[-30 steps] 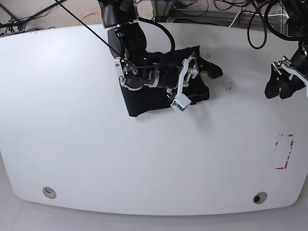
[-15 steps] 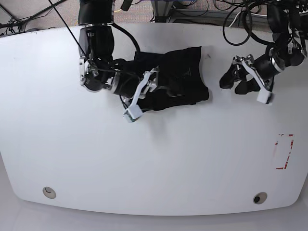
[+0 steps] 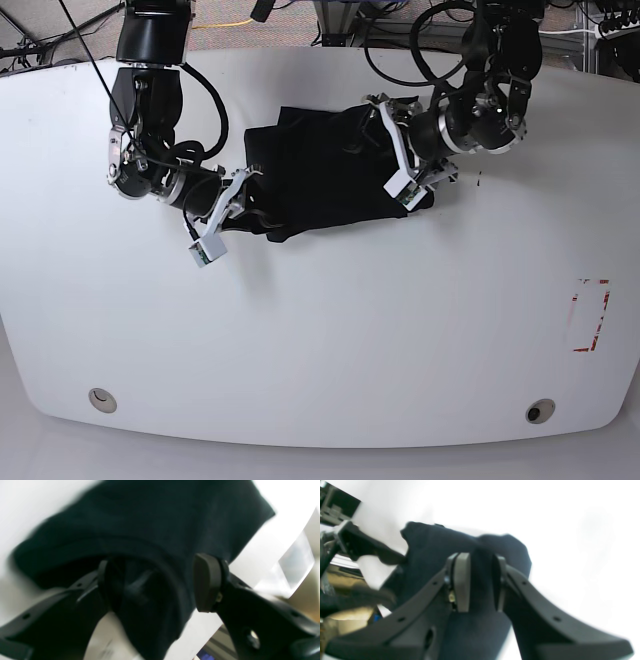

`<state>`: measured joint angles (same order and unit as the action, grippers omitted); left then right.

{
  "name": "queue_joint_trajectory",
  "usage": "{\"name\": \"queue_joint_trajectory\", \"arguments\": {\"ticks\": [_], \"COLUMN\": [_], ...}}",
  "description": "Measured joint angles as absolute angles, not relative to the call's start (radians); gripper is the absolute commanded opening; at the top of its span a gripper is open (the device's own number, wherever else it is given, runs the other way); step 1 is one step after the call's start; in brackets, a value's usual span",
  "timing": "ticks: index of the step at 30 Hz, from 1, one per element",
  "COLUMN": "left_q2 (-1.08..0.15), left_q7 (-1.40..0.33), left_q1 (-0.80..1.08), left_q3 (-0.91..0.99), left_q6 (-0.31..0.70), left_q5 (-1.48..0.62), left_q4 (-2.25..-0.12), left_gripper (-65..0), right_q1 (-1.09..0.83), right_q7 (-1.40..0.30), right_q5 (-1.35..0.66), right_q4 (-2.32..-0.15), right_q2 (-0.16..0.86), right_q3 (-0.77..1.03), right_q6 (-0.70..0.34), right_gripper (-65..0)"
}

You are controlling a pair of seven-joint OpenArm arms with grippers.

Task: Fold the T-shirt properly
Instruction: 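Grasp the folded bundle's edges with both grippers, then rotate the bundle with both grippers, swinging it toward the left gripper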

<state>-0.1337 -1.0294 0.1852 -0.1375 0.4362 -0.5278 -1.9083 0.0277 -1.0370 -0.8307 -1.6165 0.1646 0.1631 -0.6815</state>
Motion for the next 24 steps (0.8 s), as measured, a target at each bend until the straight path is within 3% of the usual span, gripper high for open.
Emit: {"name": "queue_joint_trajectory", "arguments": {"ticks": [3, 8, 14, 24], "left_q2": [-0.119, -0.112, -0.163, -0.249], "left_q7": [-1.017, -1.027, -1.020, -0.840], "left_q1": [0.183, 0.177, 0.122, -0.036], "left_q3": [-0.169, -0.171, -0.178, -0.271], "left_q6": [0.434, 0.434, 0.437, 0.453], "left_q5": [-0.475, -0.430, -0.446, -0.485], "left_q4": [-1.907, -1.885, -1.774, -1.506], "left_gripper": [-25.8, -25.8, -25.8, -25.8], "right_q1": [0.036, 0.054, 0.065, 0.030], "right_q7": [-1.021, -1.024, -0.909, -0.886], "right_q5": [-0.816, -0.621, -0.429, -0.362], "right_q4": [-1.580, -1.520, -1.523, -1.525], "right_q2": [0.155, 0.148, 0.114, 0.122], "right_q3": [0.156, 0.164, 0.157, 0.165], "right_q6": [-0.702, -0.688, -0.702, -0.699], "right_gripper": [-48.2, -48.4, -48.2, -48.4]}}
